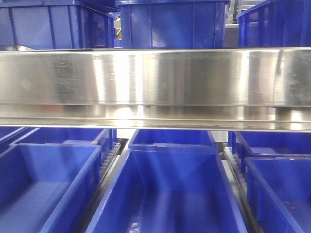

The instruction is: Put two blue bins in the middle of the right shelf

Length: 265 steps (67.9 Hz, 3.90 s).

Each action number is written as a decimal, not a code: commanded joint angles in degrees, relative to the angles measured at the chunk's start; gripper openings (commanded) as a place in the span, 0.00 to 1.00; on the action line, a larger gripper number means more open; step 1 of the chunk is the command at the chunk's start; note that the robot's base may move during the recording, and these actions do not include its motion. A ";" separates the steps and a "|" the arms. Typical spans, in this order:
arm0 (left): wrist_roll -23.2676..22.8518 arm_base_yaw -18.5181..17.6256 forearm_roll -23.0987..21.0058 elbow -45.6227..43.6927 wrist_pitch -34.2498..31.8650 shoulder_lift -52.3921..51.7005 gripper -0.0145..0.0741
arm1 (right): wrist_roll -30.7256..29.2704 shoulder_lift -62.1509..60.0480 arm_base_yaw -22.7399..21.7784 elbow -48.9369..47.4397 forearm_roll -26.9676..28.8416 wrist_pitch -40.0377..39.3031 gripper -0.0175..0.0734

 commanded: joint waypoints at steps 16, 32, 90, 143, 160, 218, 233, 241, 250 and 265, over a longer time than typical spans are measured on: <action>0.77 -0.36 -2.84 -1.16 -3.61 -1.34 0.04 | -0.07 -0.68 -0.14 -0.86 -1.25 -2.65 0.02; 0.77 -0.36 -2.84 -1.16 -4.78 -1.40 0.04 | -0.07 -0.68 -0.14 -0.86 -1.19 -3.51 0.02; 0.77 -0.36 -2.84 -1.16 -6.16 -1.40 0.04 | -0.07 -0.68 -0.14 -0.86 -1.19 -3.86 0.02; 0.77 -0.36 -2.84 -1.16 -6.25 -1.40 0.04 | -0.07 -0.68 -0.14 -0.86 -1.19 -4.23 0.02; 0.77 -0.36 -2.84 -1.16 -6.25 -1.40 0.04 | -0.07 -0.68 -0.14 -0.86 -1.19 -4.23 0.02; 0.77 -0.36 -2.84 -1.16 -6.25 -1.40 0.04 | -0.07 -0.68 -0.14 -0.86 -1.19 -4.23 0.02; 0.77 -0.36 -2.84 -1.16 -6.25 -1.40 0.04 | -0.07 -0.68 -0.14 -0.86 -1.19 -4.23 0.02; 0.77 -0.36 -2.84 -1.16 -6.25 -1.40 0.04 | -0.07 -0.68 -0.14 -0.86 -1.19 -4.23 0.02; 0.77 -0.36 -2.84 -1.16 -6.25 -1.40 0.04 | -0.07 -0.68 -0.14 -0.86 -1.19 -4.23 0.02; 0.77 -0.36 -2.84 -1.16 -6.25 -1.40 0.04 | -0.07 -0.68 -0.14 -0.86 -1.19 -4.23 0.02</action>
